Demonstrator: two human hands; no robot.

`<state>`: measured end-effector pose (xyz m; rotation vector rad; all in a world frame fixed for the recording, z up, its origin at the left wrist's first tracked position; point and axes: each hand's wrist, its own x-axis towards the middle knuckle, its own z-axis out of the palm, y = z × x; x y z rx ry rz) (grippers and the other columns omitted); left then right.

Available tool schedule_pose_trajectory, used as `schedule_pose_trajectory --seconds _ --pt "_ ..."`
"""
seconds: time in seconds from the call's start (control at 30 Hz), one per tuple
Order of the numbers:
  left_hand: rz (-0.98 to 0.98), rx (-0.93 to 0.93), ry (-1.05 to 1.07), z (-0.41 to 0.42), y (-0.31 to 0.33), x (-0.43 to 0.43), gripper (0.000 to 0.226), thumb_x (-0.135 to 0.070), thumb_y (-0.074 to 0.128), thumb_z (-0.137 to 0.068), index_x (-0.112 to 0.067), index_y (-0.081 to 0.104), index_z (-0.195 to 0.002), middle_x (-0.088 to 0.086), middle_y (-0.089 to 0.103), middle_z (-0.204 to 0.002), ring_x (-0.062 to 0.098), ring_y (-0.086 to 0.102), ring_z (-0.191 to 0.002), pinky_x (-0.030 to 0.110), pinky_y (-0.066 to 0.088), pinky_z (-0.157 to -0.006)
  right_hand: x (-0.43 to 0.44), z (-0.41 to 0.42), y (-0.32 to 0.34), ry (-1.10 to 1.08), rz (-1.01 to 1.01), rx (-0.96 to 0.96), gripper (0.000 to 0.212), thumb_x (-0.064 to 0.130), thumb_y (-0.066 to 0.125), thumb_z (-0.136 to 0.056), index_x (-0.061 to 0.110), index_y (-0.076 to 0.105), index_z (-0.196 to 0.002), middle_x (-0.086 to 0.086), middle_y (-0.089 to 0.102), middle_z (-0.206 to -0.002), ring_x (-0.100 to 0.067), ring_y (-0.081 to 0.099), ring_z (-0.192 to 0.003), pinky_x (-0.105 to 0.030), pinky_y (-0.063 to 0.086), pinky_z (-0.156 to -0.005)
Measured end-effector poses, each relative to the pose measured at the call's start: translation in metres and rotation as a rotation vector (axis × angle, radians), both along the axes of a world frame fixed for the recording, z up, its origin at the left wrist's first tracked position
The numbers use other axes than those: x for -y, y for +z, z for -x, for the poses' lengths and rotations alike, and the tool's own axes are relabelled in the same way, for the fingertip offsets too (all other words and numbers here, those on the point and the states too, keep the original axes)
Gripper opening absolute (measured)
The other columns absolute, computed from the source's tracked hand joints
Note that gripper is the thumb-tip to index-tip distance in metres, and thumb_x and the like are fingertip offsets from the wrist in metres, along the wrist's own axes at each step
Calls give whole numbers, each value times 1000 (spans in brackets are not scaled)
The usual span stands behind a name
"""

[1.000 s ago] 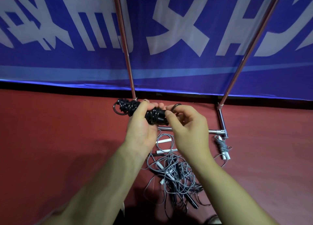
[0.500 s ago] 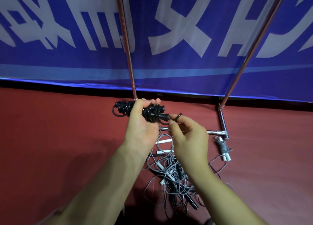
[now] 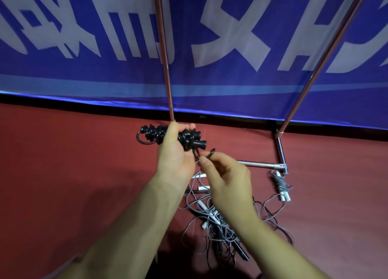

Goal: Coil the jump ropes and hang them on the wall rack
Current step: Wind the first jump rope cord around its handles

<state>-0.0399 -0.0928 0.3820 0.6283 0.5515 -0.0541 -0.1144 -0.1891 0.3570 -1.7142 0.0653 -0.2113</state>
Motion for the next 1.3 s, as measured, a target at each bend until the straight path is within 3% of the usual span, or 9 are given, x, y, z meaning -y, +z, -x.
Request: schedule_pose_trajectory --seconds 0.1,0.3,0.5,0.63,0.73,0.83,1.0,1.17,1.3 --pt "-81 -34 -95 4 0 0 7 -13 60 -82 -11 60 -75 6 65 -87 20 57 -70 26 48 -55 -6 4 1 -7 51 93 16 9 67 -94 21 75 -100 16 76 -91 -1 72 -86 -18 54 -80" --pt "-182 -25 -16 3 -1 8 8 -4 60 -87 -6 62 -80 9 67 -81 27 63 -79 27 53 -52 -3 -7 7 -78 -254 -6 6 5 62 -97 9 66 -96 -6 77 -87 -20 76 -84 -43 60 -86" --pt "-234 8 -37 4 -5 14 9 -5 61 -86 -9 62 -77 6 66 -78 23 61 -70 41 47 -63 2 -14 7 -72 -198 -32 11 9 59 -99 17 52 -98 -4 73 -77 -24 74 -78 -55 56 -78" --pt "-229 -1 -28 5 -6 17 12 -4 61 -86 -10 60 -76 7 65 -79 18 57 -58 34 36 -58 8 -17 7 -63 -177 -74 26 13 59 -99 26 37 -100 -1 73 -74 -35 72 -76 -50 53 -70" --pt "-235 26 -35 5 -6 20 10 -3 61 -85 -9 61 -77 6 67 -79 21 59 -65 46 37 -67 9 -17 9 -94 -269 -118 18 13 60 -99 21 46 -108 -9 76 -80 -25 75 -79 -38 50 -69" --pt "-253 40 -35 7 -8 23 6 -2 63 -84 -8 62 -83 7 67 -83 25 60 -77 51 40 -70 5 -16 9 -157 -345 -119 14 9 59 -99 17 55 -109 -14 76 -80 -24 76 -78 -35 54 -72" --pt "-302 79 -3 8 -12 27 9 -6 67 -75 -11 61 -80 9 65 -86 25 59 -82 42 41 -64 7 -18 6 -213 -308 -188 20 15 61 -98 24 49 -111 -6 77 -78 -15 64 -60 -25 45 -56" --pt "-349 112 -1 7 -12 28 11 -10 68 -67 -14 60 -72 11 61 -85 24 58 -79 41 45 -65 7 -19 4 -185 -275 -115 14 9 58 -99 14 70 -104 -7 77 -85 -19 73 -78 -24 54 -69" --pt "-381 165 24 8 -10 27 12 -8 67 -64 -17 59 -60 13 58 -81 22 57 -71 31 49 -62 10 -19 2 -130 -214 -153 20 8 58 -99 12 76 -107 0 76 -81 -3 65 -65 -18 50 -66"
